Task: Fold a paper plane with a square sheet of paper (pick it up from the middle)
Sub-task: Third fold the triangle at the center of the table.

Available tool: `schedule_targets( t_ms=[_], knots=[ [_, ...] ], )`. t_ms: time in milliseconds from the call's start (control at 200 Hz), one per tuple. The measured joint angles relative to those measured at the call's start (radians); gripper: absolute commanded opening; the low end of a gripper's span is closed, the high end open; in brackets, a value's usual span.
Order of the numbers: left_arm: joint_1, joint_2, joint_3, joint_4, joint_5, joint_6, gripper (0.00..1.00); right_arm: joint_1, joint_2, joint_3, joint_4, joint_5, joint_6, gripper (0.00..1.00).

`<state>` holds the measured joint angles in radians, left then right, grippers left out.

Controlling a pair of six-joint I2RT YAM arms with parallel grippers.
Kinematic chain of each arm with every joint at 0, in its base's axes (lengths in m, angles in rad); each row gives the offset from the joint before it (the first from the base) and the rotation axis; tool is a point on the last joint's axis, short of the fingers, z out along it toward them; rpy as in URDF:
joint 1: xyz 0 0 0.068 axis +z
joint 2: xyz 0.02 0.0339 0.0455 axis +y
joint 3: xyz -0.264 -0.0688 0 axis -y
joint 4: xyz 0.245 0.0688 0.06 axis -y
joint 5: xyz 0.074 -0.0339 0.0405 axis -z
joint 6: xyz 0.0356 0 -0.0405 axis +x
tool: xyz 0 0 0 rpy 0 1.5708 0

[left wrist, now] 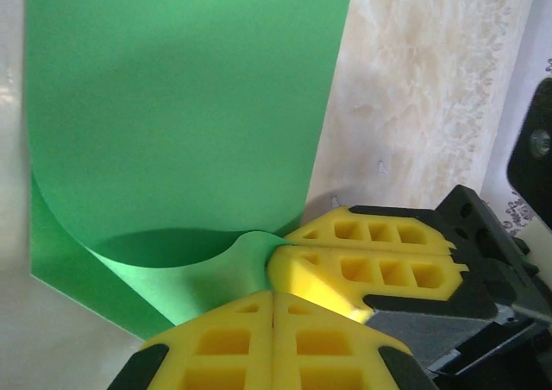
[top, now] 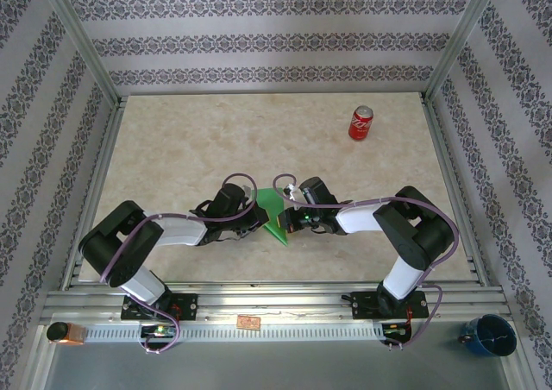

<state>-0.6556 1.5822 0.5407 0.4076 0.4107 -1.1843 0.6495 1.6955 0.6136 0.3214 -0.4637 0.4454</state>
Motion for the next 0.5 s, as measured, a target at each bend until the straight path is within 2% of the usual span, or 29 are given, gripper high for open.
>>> schedule_targets(
  t_ms=[500],
  knots=[
    [0.000,0.047,-0.002,-0.003,-0.008,0.000,0.00,0.000,0.000,0.002,-0.004,0.000,-0.003,0.00]
  ],
)
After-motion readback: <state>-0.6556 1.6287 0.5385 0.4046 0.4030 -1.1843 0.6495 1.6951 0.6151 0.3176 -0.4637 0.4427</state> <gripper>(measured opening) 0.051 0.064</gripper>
